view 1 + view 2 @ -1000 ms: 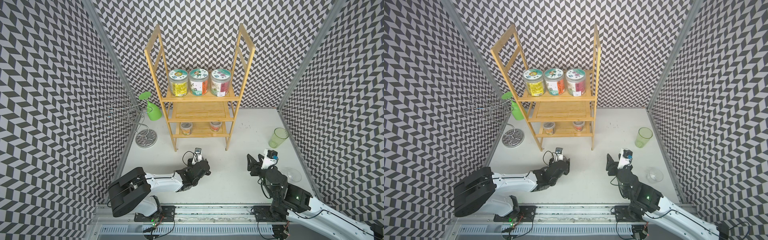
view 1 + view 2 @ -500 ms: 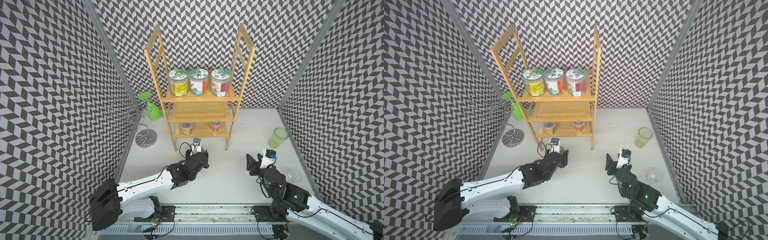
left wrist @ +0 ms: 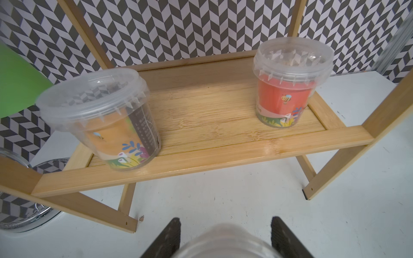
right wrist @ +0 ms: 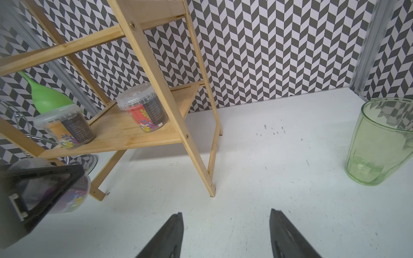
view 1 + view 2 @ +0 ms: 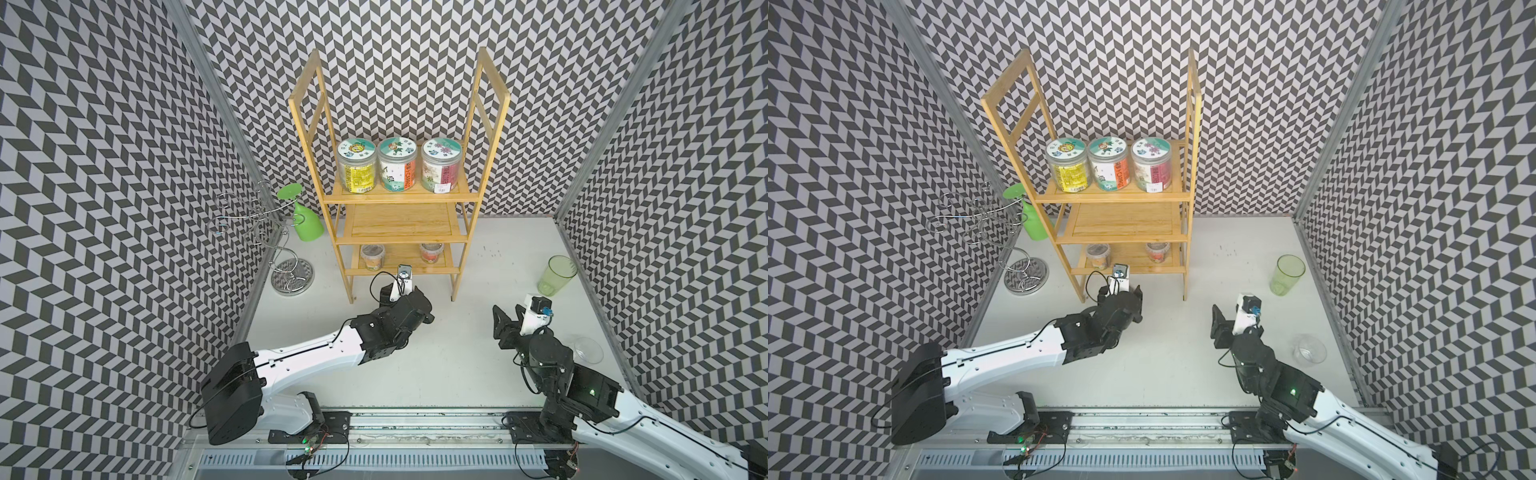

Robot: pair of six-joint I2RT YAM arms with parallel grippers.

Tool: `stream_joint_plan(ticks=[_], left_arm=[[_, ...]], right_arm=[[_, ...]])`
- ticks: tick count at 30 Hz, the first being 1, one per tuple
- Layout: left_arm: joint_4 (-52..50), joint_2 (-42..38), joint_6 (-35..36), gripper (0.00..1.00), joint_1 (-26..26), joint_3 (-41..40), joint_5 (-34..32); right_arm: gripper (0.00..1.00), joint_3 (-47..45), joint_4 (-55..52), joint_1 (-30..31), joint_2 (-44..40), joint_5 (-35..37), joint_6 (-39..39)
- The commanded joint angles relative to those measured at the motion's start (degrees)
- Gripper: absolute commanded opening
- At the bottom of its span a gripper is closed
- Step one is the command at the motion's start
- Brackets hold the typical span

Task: Place the seed container on the shelf
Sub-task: Pick up the seed jar at the center of the board.

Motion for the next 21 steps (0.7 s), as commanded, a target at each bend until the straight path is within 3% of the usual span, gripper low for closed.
stream_joint_plan(ticks=[1,11,21], left_arm=[[1.1,-1.9,-0.5,0.57,-0.1,2.0,-2.5],[-11.5,-7.8,0.4,0.6,0.0,9.9,-2.7],[-9.5,-5.3,-1.6,0.6,1.2,12.5,-1.7]], right_arm=[[0.64,2.4,2.0,-0.4,-0.2,0.3,-1.2],[0.64,3.0,2.0,-0.5,-0.1,0.2,-1.8],[0.64,3.5,2.7,-0.5,0.5,-3.0,-2.9]])
